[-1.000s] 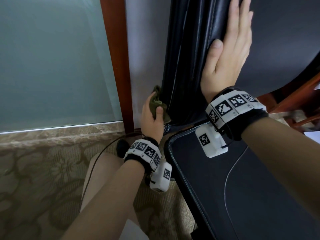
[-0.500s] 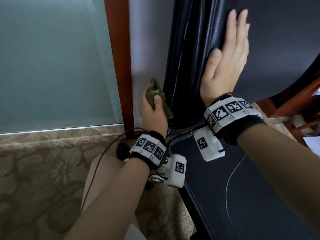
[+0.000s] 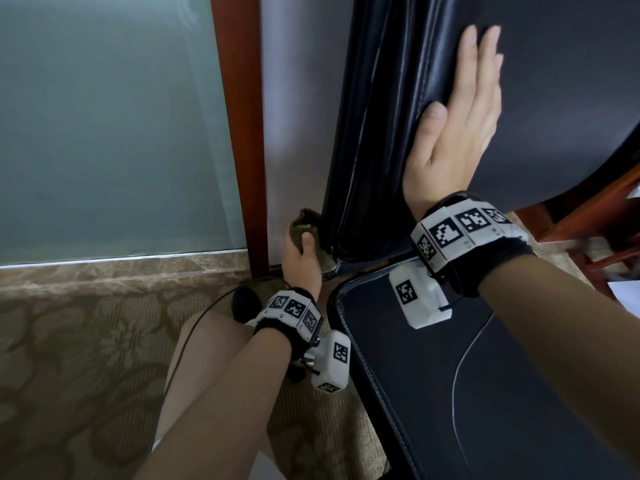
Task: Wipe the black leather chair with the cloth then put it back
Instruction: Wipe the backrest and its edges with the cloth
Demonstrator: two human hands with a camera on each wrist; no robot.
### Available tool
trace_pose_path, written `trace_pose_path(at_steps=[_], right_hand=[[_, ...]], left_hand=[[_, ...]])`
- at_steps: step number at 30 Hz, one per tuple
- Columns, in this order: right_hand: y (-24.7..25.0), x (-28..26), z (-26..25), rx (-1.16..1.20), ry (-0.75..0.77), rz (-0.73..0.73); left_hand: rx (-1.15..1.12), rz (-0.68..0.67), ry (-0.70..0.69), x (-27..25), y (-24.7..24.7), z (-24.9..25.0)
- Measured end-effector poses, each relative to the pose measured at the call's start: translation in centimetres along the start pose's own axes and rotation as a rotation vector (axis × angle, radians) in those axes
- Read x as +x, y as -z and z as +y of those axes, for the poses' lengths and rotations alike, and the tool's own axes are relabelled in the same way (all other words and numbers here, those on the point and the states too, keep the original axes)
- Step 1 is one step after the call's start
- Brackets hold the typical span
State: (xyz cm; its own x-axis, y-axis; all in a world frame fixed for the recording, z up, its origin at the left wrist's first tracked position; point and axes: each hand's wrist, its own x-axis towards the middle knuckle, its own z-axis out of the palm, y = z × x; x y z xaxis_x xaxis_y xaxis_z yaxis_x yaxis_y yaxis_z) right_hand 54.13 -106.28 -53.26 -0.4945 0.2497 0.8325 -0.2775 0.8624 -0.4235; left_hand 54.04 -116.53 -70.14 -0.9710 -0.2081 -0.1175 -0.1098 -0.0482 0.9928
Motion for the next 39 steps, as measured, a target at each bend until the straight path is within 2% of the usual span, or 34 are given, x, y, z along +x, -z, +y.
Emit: trace_pose_path(at_steps=[5, 9, 11, 14, 18, 22, 25, 28, 30, 32, 35, 37, 39], right_hand=[[1.7, -0.8, 1.0, 0.078, 0.0, -0.065], [2.2, -4.1, 0.8, 0.084, -0.09, -0.103], [2.0, -5.6, 1.1, 0.057, -0.089, -0.118], [1.6, -6.8, 1.5, 0.023, -0.089, -0.132], [1.1, -7.0, 1.9, -0.007, -0.058, -0.117], [0.7, -7.1, 2.1, -0.013, -0.046, -0.083], [0.8, -7.0, 2.4, -0.026, -0.04, -0.081], [0.7, -7.1, 2.5, -0.028, -0.036, -0.08], [0.6, -7.1, 2.5, -0.029, -0.038, -0.077], [0.5, -7.1, 2.5, -0.031, -0.04, -0.072], [0.3, -7.1, 2.5, -0.034, -0.042, -0.062], [0.3, -7.1, 2.5, -0.041, -0.038, -0.055], [0.4, -7.2, 2.6, -0.043, -0.034, -0.057]], left_hand=[[0.014, -0.09, 0.05, -0.5, 1.3, -0.2], [-0.034, -0.047, 0.206, -1.2, 1.1, -2.2], [-0.099, -0.031, 0.284, -1.8, 1.0, -3.1], [-0.164, 0.003, 0.321, -2.4, 0.9, -3.4], [-0.268, 0.07, 0.289, -2.5, 0.8, -2.1], [-0.335, 0.117, 0.062, -2.9, 0.4, 0.0], [-0.351, 0.055, -0.076, -2.9, -0.3, 0.6], [-0.328, -0.044, -0.063, -2.6, -1.2, -0.1], [-0.185, -0.071, -0.046, -2.2, -1.4, -0.5], [-0.069, -0.112, 0.036, -1.5, -1.0, -0.7], [-0.078, -0.239, 0.332, -0.8, 0.2, -0.6], [-0.299, -0.291, 0.48, -1.3, 1.0, 0.1], [-0.545, -0.254, 0.533, -1.7, 1.5, 0.7]])
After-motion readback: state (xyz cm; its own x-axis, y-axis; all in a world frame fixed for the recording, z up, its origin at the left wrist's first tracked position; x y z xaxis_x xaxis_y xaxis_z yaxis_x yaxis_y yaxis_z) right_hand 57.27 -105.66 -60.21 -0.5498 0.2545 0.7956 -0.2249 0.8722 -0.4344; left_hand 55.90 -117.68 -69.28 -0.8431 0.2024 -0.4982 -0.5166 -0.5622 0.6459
